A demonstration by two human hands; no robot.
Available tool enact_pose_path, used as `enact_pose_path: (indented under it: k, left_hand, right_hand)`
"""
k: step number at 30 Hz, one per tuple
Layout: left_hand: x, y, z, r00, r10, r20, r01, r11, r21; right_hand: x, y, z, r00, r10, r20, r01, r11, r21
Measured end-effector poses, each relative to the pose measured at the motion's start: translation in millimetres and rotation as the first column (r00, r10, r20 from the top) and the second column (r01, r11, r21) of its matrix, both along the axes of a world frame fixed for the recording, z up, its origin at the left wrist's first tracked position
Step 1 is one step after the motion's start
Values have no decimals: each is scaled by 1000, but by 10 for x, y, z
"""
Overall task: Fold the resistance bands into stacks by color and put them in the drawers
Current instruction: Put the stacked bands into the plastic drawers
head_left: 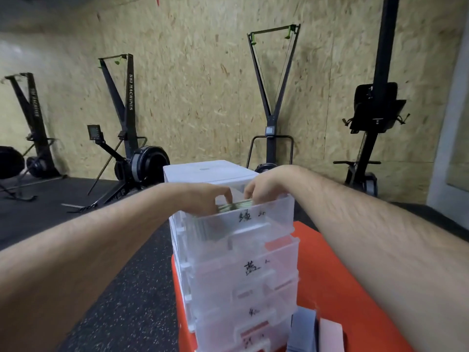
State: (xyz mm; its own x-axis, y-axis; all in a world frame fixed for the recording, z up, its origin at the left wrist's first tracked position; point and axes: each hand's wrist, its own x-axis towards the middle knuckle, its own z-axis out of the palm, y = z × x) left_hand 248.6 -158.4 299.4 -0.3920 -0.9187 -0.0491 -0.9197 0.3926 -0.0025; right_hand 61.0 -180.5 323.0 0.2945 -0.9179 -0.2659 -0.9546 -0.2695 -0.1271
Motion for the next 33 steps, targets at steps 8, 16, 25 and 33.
enact_pose_path:
  k: [8,16,25,33]
  left_hand:
    - [142,443,-34,901,-148,-407,8,946,-325]
    - [143,1049,-1076,964,-231,-130,63,674,-736]
    - [135,761,-997,975,54,-216,-176,782,-598]
    - [113,614,-896,965,76,-250,-202,825,-528]
  right_hand:
    - [-302,446,-350,774,284,566,198,741,-642]
    - [-179,937,-1435,855,301,423,225,520,-824]
    - [151,678,-1269,896,132,423,210,714,-668]
    - [146,595,-1183,934,83,347,176,739,-651]
